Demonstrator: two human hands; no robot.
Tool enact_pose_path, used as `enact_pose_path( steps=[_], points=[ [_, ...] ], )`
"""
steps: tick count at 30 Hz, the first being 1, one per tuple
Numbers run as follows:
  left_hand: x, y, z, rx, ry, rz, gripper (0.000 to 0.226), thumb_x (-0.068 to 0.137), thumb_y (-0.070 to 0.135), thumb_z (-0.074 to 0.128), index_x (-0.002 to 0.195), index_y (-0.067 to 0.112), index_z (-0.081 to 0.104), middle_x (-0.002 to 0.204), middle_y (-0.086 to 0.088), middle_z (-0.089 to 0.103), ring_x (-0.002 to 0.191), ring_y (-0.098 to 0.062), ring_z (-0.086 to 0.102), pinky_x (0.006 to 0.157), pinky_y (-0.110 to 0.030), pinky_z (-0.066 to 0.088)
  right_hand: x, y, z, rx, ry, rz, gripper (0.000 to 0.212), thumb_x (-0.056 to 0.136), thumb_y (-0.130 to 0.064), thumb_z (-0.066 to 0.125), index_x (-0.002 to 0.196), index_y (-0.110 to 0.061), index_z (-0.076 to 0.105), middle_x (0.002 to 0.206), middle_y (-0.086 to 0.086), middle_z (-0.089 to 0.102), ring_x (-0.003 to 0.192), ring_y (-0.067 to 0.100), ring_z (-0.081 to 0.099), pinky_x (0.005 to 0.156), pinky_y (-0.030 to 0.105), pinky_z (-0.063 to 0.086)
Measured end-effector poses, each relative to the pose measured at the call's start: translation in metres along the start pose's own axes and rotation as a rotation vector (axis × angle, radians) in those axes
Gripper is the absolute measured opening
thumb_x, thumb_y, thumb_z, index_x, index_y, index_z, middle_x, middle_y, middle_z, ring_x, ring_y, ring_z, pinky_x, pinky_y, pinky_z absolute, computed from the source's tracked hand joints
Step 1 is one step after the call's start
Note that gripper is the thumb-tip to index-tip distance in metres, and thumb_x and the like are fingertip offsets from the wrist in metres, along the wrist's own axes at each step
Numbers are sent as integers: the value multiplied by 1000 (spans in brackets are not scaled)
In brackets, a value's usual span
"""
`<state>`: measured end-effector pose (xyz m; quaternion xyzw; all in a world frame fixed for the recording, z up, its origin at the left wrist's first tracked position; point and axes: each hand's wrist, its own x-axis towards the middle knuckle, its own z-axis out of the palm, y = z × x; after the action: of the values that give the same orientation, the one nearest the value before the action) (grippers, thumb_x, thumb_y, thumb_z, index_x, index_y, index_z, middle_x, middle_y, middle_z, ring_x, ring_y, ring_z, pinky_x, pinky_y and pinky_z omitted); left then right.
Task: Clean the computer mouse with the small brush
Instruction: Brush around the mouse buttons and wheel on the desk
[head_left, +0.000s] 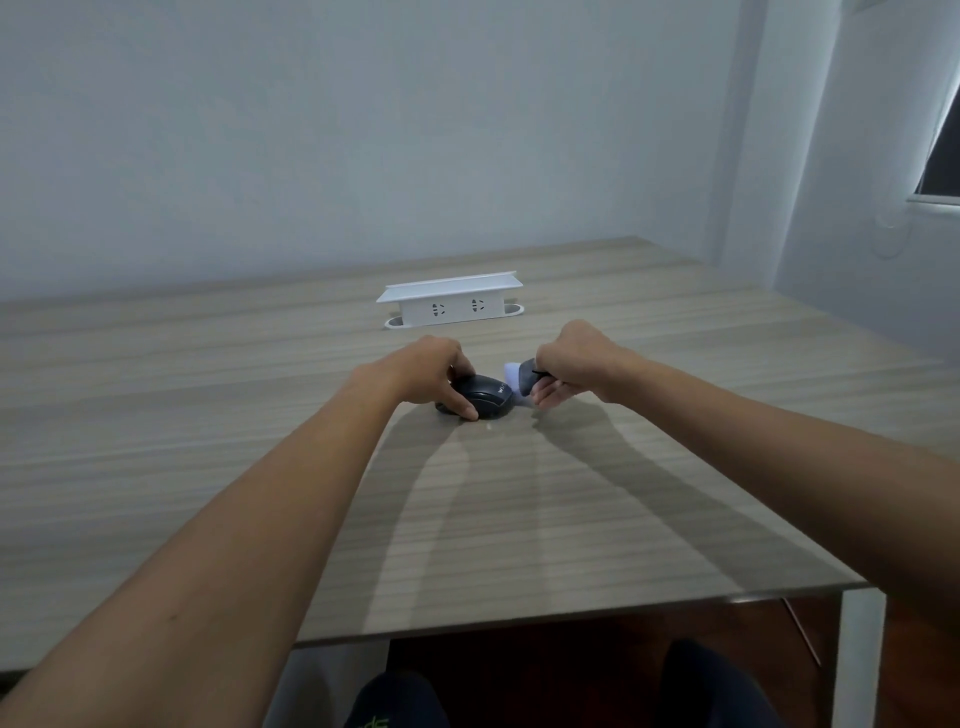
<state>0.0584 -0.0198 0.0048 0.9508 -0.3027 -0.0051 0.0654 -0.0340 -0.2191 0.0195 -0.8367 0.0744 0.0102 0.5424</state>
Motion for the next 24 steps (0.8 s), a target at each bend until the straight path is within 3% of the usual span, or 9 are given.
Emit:
enact_pose_path(
  steps=[4,7,12,16,18,20,24],
  points=[
    [-1,1,1,-10,3,-2,59,69,49,86,118,18,74,112,-1,62,102,-20,60,88,-35,52,-4,5,5,-9,-42,-8,11,73,11,59,73,17,69,62,23,64,49,30,61,70,47,64],
    [1,1,2,-14,2,-7,52,71,49,85,111,17,77,104,-5,69,97,-24,64,84,-38,55,-12,7,10,-57,-69,-34,13,73,7,62,77,18,68,61,23,65,48,30,63,64,41,65],
    [0,2,1,-6,-15,-10,48,73,48,83,110,17,77,100,-7,70,94,-24,65,83,-39,54,-12,11,14,-253,8,-197,29,76,-1,49,80,20,68,63,24,72,53,31,73,61,37,65],
    [0,0,-4,11,-77,-12,45,77,46,80,113,20,76,102,-5,69,95,-23,66,85,-39,55,-4,17,9,-441,104,-329,29,80,-11,53,77,14,69,65,24,71,55,33,71,57,39,62],
    [-1,-2,-6,13,-106,-17,44,78,47,78,115,23,76,100,0,67,94,-20,65,85,-37,55,-3,21,9,-602,145,-419,23,83,-11,57,77,8,68,62,17,63,52,31,58,48,32,46],
    [-1,-3,-8,24,-135,-24,44,76,49,77,113,25,76,98,2,67,94,-20,65,86,-38,55,-5,23,7,-694,161,-540,22,85,-10,55,75,5,68,60,14,58,54,28,49,49,33,35],
    [2,-5,-9,40,-168,-24,59,56,65,65,99,27,77,87,4,72,86,-21,67,82,-43,57,-12,29,4,-903,102,-817,23,86,-19,55,88,-4,73,76,12,67,72,32,61,62,40,50]
  ],
)
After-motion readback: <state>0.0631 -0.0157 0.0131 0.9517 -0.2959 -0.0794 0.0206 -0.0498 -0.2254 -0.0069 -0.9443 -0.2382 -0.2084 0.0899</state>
